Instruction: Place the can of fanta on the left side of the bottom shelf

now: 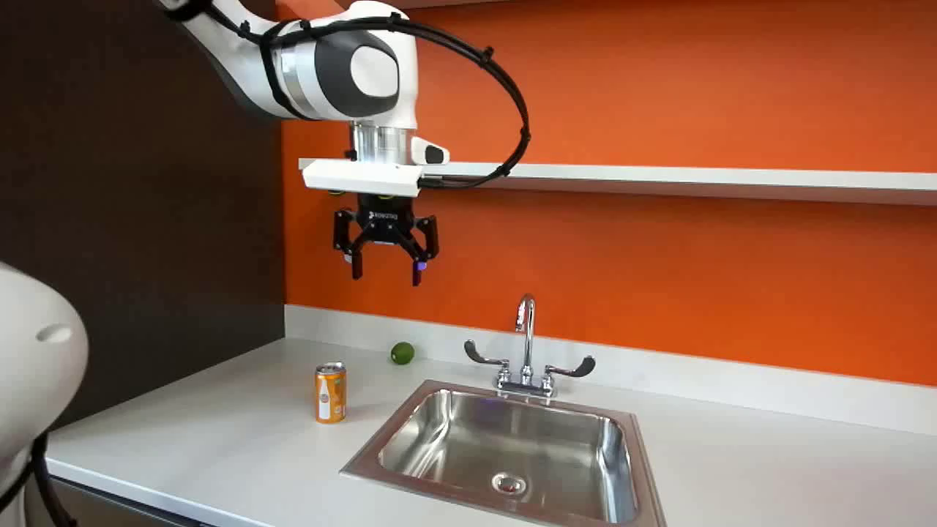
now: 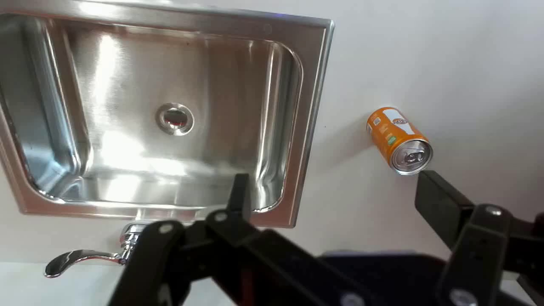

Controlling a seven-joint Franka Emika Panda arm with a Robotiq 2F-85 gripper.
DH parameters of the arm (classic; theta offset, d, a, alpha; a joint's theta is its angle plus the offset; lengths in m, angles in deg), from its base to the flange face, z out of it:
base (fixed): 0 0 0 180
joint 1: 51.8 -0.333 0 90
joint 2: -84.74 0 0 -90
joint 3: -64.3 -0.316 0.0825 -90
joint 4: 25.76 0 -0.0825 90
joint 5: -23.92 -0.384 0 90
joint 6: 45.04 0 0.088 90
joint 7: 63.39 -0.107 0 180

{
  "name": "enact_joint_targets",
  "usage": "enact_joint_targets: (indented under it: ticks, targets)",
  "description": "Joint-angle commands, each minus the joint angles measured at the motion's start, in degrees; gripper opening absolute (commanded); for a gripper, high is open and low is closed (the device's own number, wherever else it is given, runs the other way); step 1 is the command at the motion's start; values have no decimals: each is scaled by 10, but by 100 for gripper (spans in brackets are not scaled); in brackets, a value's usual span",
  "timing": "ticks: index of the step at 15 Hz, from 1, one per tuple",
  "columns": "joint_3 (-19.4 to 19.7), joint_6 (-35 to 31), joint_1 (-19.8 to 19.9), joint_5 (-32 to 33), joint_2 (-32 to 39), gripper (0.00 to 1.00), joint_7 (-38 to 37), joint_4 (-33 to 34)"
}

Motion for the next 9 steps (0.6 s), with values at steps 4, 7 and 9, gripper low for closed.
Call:
enact_joint_targets:
  ticks: [4, 7, 9]
  targets:
    - [-9, 1, 9, -5, 1, 100, 4, 1]
    - [-29, -12, 5, 0, 7, 100, -19, -8]
    - [-46, -26, 0, 0, 13, 100, -33, -20]
